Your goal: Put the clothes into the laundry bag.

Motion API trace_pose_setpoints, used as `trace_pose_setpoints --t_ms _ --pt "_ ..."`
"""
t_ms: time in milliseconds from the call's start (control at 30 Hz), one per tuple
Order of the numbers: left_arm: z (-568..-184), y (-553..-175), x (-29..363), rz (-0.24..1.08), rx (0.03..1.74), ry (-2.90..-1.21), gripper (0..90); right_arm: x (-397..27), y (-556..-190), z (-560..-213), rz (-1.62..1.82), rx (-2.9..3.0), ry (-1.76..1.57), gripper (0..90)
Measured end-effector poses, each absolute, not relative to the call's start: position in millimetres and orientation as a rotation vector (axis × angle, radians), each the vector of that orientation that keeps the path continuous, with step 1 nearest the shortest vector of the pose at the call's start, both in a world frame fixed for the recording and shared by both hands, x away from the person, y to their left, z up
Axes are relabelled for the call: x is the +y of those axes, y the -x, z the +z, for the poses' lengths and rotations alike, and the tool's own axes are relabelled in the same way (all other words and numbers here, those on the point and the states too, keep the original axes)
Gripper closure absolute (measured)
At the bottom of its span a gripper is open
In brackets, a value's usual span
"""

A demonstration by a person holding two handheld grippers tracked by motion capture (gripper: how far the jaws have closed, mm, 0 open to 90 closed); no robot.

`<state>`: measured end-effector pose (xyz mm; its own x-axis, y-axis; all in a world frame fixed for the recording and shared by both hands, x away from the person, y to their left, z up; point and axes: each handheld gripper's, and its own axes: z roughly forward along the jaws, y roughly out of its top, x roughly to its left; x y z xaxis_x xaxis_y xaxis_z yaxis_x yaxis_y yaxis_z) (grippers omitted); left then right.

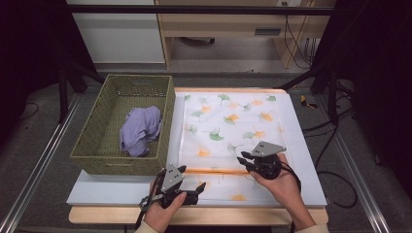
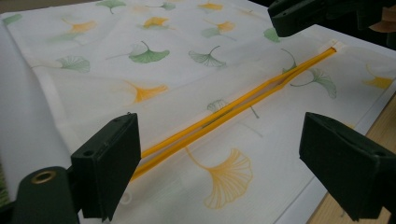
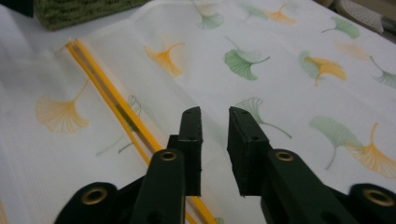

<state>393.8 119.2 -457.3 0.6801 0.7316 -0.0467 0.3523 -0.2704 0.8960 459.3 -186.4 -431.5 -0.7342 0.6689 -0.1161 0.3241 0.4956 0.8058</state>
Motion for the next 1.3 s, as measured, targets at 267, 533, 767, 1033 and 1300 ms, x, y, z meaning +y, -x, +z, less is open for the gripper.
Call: trace_pose_setpoints --t_ms 267,533,767,1033,1300 --pt "-457 -382 127 0.486 0.873 -1.873 13.1 -172 -457 -455 0.994 2.426 -0.75 86.5" --pt "-454 -385 130 0.479 0.877 -1.864 13.1 -169 -465 -468 0.967 2.472 -0.729 68.9" --pt "-453 -384 128 0.486 0.862 -1.871 13.1 -171 -469 -473 0.988 2.489 -0.775 59.2" --pt "-452 -384 129 0.484 0.864 -1.874 13.1 -172 -474 -476 0.967 2.517 -0.825 63.6" --pt "-454 -385 130 0.495 0.875 -1.876 13.1 -172 -477 -477 0.97 2.501 -0.883 81.6"
